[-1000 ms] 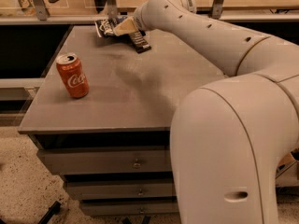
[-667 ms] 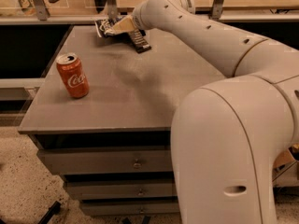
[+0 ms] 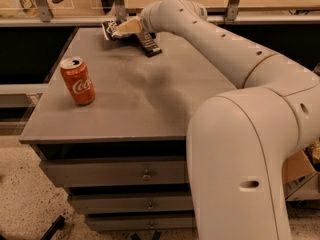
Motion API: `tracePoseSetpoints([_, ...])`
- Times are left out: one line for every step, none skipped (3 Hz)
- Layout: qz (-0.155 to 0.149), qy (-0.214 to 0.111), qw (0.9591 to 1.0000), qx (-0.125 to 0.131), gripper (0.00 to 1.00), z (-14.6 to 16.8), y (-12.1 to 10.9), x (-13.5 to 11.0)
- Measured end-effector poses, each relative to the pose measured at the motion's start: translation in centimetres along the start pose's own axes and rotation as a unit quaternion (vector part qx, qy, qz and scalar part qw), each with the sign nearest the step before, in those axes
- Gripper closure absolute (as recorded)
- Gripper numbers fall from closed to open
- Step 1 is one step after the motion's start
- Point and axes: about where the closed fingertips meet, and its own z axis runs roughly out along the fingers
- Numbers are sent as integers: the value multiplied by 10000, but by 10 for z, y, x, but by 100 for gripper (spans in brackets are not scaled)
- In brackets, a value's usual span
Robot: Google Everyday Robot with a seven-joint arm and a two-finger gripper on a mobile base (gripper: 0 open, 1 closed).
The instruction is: Move brown chip bag near orange can
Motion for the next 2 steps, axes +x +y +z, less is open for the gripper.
tracePoseSetpoints([24,-27,9999,-164,0,14,5,2])
tracePoseSetpoints([31,-85,9993,-355,0,27,10,3])
